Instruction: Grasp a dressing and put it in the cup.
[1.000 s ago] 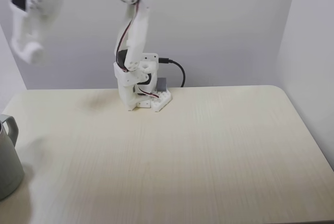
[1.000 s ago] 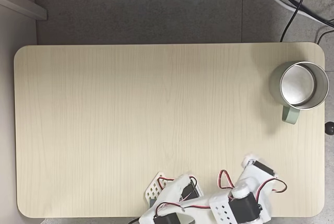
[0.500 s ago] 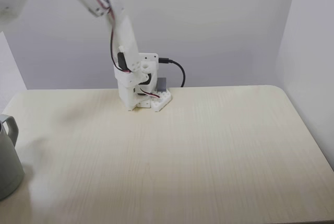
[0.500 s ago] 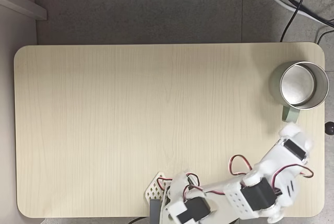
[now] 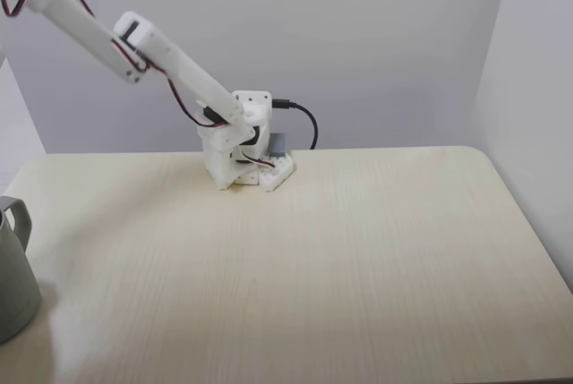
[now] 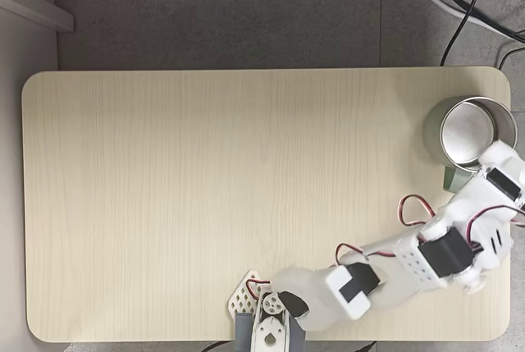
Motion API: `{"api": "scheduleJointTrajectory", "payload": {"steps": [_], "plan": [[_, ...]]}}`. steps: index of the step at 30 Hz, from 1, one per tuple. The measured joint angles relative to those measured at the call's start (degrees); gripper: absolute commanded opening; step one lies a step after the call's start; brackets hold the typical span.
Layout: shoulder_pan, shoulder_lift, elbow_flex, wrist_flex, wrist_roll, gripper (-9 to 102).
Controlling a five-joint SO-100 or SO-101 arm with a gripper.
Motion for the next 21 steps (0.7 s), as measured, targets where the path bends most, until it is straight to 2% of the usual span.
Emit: {"api": "scheduleJointTrajectory", "payload": {"steps": [9,14,21], "plan": [[-1.2,5.5,4.0,0.0,0.0,0],[-1.2,5.5,4.5,0.0,-1.8,20],[-1.1,5.5,4.5,0.0,-2.9,24]]}}
